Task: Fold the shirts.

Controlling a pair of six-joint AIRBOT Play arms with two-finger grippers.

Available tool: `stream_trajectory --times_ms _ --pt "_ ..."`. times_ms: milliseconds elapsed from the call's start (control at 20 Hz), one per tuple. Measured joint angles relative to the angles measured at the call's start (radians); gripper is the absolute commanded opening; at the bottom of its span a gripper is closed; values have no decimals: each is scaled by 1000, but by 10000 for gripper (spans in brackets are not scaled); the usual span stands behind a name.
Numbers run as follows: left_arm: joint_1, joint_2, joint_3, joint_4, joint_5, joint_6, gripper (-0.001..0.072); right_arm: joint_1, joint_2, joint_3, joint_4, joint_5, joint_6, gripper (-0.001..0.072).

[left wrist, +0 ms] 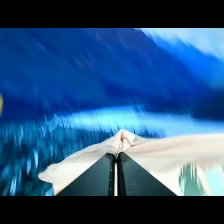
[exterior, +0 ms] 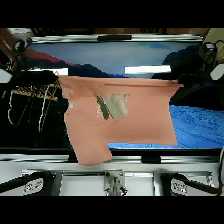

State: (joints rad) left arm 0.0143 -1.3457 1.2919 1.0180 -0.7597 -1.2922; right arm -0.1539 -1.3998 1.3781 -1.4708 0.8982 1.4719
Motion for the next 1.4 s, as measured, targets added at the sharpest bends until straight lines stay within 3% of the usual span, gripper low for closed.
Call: stream_trajectory --times_ms 200,450,600,1000,1150,1400 --pt "-47 -184 45 -20 185 -38 37 0 -131 -8 123 -240 8 78" --pt "-71 -290 67 -60 219 -50 37 0 -216 -10 188 -255 4 78" --pt "-45 -285 92 -63 104 -39 36 -4 -183 -10 179 -174 -18 78" --pt "10 -264 68 89 -419 -59 36 -6 -128 -11 76 226 -28 78" --pt "10 -263 35 113 -499 -68 37 -6 -150 -11 34 333 -14 78" --pt "-26 -266 16 117 -553 -74 54 -6 -178 -11 9 366 53 91"
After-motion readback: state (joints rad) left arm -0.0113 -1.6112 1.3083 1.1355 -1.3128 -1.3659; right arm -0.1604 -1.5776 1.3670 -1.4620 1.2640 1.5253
